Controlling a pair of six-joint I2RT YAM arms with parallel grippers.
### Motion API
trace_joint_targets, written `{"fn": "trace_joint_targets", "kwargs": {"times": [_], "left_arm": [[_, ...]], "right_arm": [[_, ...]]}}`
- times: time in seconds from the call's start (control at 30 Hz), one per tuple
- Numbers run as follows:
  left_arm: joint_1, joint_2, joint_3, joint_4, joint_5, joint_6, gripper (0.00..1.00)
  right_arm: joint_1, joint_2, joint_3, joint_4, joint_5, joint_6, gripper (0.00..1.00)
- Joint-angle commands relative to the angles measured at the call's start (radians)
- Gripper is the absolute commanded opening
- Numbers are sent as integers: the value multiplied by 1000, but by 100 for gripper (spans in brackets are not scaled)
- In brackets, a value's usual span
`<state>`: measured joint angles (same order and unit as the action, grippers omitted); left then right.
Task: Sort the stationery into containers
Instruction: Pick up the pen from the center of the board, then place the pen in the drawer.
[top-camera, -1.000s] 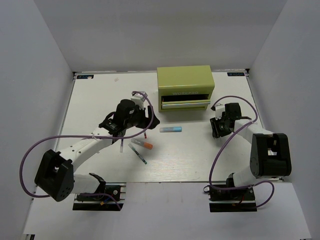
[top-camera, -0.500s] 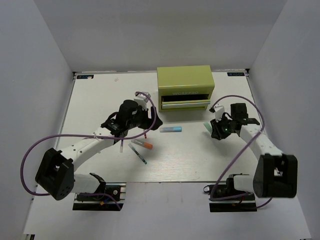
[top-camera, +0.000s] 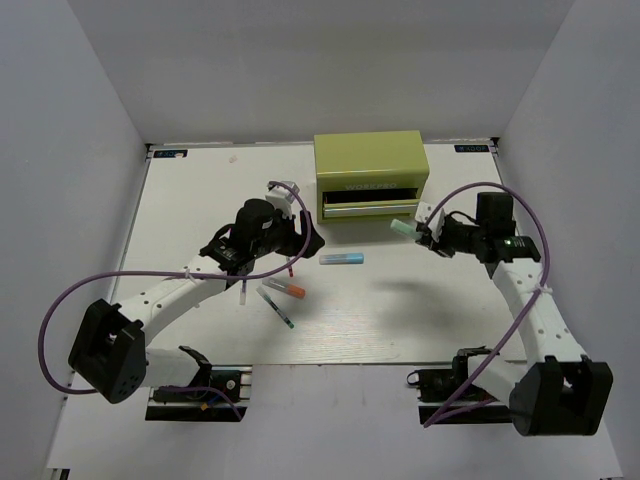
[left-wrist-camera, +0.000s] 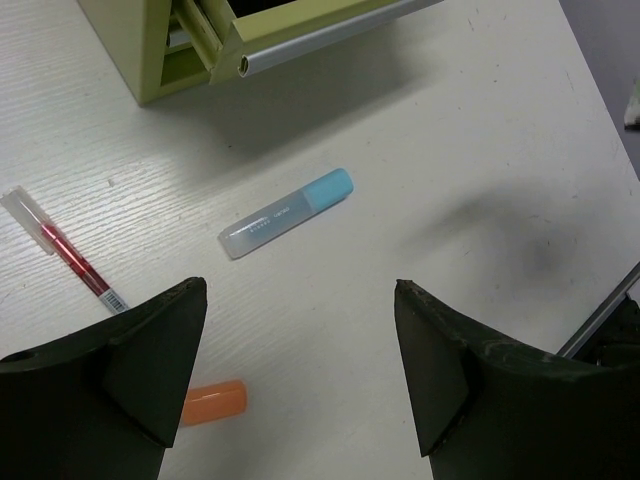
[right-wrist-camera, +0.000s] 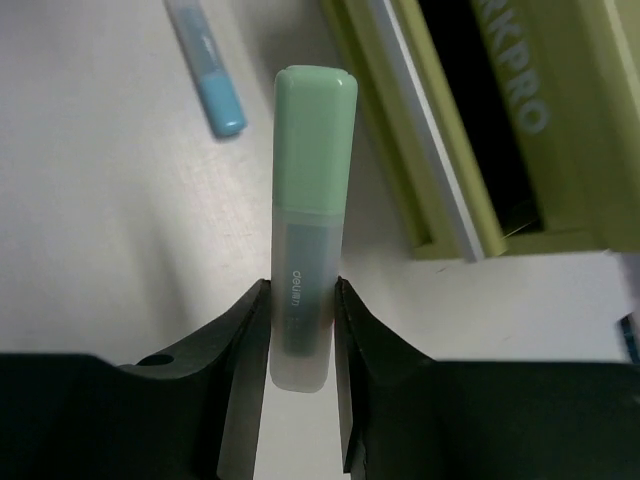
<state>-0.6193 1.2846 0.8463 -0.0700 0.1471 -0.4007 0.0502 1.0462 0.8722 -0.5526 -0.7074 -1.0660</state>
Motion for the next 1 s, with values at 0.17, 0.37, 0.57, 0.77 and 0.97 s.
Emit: {"fn": "trace_joint_targets", "kwargs": {"times": [0.17,0.37,0.57,0.77,0.97], "left_arm": [[-5,-54,-15,26,-9,-9,86],[-14,-74,-36,45,-9,-41,86],[-14,-74,-47,55,-9,-41,86],[-14,-56,-47,75,-9,-41,86],[-14,-56,-47,85,-9,-41,86]], "right_arm": [[68,302,313,175,11,-297,7],[148,391,415,188,45,-344,7],[206,423,401,166,71,-344,7],[284,416,323,328,196,-258,7],[341,436,289,420,347,-180,7]]}}
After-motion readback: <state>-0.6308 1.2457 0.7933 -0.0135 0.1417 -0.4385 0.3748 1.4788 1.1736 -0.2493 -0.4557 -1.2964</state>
